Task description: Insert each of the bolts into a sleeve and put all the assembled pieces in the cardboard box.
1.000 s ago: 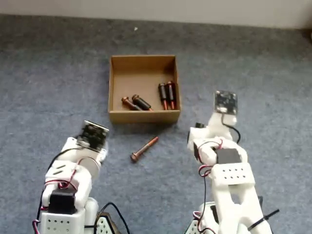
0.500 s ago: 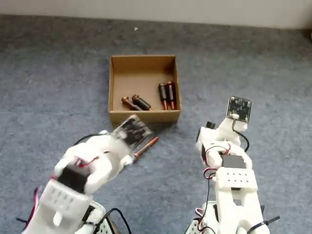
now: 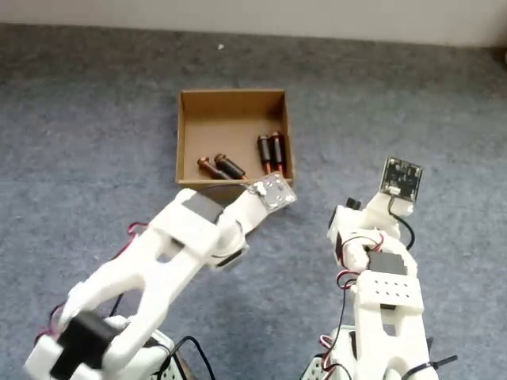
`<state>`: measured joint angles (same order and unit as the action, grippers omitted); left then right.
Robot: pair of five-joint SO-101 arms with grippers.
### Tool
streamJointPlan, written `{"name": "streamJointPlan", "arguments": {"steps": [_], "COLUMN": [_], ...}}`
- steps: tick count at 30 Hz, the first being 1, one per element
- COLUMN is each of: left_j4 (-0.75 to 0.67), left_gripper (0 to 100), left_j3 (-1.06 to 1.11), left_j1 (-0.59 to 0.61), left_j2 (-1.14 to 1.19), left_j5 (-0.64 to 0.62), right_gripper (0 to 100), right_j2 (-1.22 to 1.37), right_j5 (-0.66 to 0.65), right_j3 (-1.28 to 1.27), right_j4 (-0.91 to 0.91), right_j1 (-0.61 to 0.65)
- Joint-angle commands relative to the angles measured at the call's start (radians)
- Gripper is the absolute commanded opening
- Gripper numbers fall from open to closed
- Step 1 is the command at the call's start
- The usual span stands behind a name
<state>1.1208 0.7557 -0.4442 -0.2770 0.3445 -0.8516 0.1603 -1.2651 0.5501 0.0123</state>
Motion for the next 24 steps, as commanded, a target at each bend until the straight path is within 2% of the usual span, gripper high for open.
{"name": "streamJointPlan", "arguments": {"steps": [1, 7, 12, 13, 17, 21, 24], "left_j4": [-0.023, -0.023, -0.017, -0.015, -0.015, -0.015, -0.015], "left_gripper": [16, 15, 0, 1, 1, 1, 1], "left_j3": [-0.113, -0.191, -0.222, -0.220, -0.205, -0.137, -0.088], "left_j1": [-0.002, 0.008, 0.007, 0.005, 0.013, 0.013, 0.024], "left_j2": [0.156, 0.326, 0.389, 0.383, 0.306, 0.128, -0.038], "left_j5": [0.005, -0.014, -0.038, -0.038, -0.044, -0.049, -0.169], "right_gripper": [0.5, 0.5, 0.5, 0.5, 0.5, 0.5, 0.5], "right_j2": [-0.022, -0.022, -0.022, -0.022, -0.022, -0.022, -0.022], "right_j5": [-0.006, -0.006, -0.006, -0.006, -0.006, -0.006, -0.006], "right_j3": [0.008, 0.008, 0.008, 0.008, 0.008, 0.008, 0.008], "right_j4": [-0.030, -0.030, -0.030, -0.030, -0.030, -0.030, -0.030], "right_j1": [-0.010, -0.010, -0.015, -0.015, -0.015, -0.016, -0.016]}}
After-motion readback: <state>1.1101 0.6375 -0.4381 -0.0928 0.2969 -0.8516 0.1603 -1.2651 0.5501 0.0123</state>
